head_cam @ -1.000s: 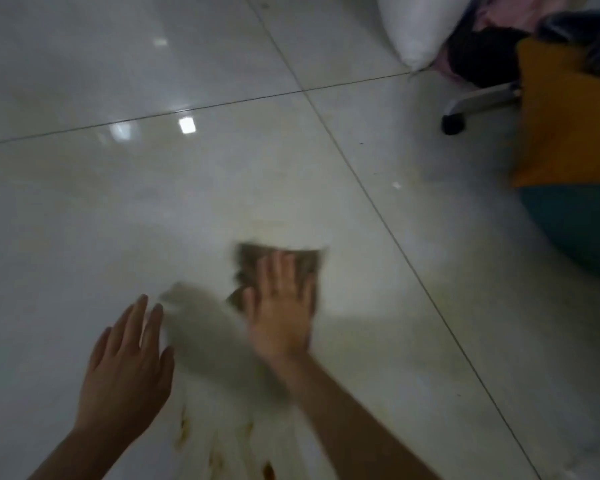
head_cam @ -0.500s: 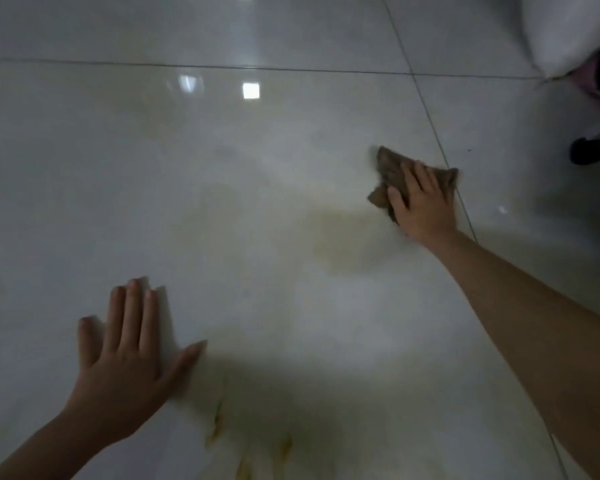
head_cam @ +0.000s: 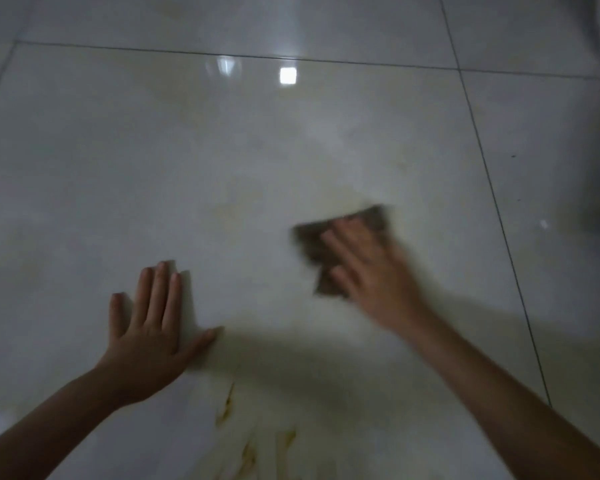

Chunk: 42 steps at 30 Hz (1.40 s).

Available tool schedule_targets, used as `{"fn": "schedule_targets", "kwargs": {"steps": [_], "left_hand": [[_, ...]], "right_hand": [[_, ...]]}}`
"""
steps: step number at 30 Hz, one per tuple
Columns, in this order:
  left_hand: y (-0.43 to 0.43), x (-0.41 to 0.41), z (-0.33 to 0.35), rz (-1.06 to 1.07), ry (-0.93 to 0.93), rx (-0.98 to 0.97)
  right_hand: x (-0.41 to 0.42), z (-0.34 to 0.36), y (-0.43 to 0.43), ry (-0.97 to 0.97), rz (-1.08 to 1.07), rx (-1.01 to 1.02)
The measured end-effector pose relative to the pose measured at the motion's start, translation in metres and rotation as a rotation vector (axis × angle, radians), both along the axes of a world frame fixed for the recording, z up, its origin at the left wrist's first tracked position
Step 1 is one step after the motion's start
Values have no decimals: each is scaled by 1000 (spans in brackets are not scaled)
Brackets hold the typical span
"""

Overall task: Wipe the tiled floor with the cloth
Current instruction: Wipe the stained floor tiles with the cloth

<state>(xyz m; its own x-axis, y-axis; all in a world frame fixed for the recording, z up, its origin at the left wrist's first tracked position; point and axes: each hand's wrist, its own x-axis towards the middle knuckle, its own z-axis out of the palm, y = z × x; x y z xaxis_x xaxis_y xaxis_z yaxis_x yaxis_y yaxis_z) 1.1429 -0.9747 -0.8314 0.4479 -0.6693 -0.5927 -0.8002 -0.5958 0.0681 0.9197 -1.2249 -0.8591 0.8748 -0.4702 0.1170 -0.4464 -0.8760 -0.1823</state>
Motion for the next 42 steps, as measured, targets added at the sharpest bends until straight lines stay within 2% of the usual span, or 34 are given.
{"fn": "schedule_targets", "kwargs": {"steps": [3,7,8,11,13,15,17,19,22,24,27,29,32,35,37,39,40,41,42], "left_hand": [[-2,0,-1,-4,-4,24],[-8,-7,6,-18,-73,62],[-9,-9,9,-11,-81,74],[-12,-15,17,-20,-108,117],[-15,-14,22,-40,-139,131],[-17,-11,27,-63,-164,139],[-16,-11,29,-78,-175,159],[-16,-7,25,-50,-162,138],[-22,11,29,27,-20,41],[-15,23,35,63,62,-43],[25,22,27,-10,-52,-179],[63,8,20,7,-86,-278],[120,-8,17,82,-94,-307],[175,-8,21,202,-162,-329],[214,3,20,313,-227,-303],[257,15,16,406,-242,-260],[277,18,14,434,-242,-255],[296,20,13,447,-246,-250],[311,20,13,456,-252,-243]], "right_hand": [[-38,5,-52,105,-354,28],[5,7,-6,103,-693,107],[13,6,26,96,-636,106],[2,4,131,80,-168,119],[-9,3,140,77,21,167],[-4,-2,108,48,88,165],[4,-2,68,32,20,145],[6,5,25,71,-151,165],[-5,11,-12,162,-285,147],[-15,14,-1,187,-417,134],[-14,13,74,137,-595,120],[2,13,146,139,-494,120],[47,9,253,129,-132,70],[91,10,326,149,179,128],[113,12,331,159,378,126],[127,14,300,170,595,97],[133,14,277,149,637,91],[139,14,252,120,588,94],[143,14,230,86,453,100]]}}
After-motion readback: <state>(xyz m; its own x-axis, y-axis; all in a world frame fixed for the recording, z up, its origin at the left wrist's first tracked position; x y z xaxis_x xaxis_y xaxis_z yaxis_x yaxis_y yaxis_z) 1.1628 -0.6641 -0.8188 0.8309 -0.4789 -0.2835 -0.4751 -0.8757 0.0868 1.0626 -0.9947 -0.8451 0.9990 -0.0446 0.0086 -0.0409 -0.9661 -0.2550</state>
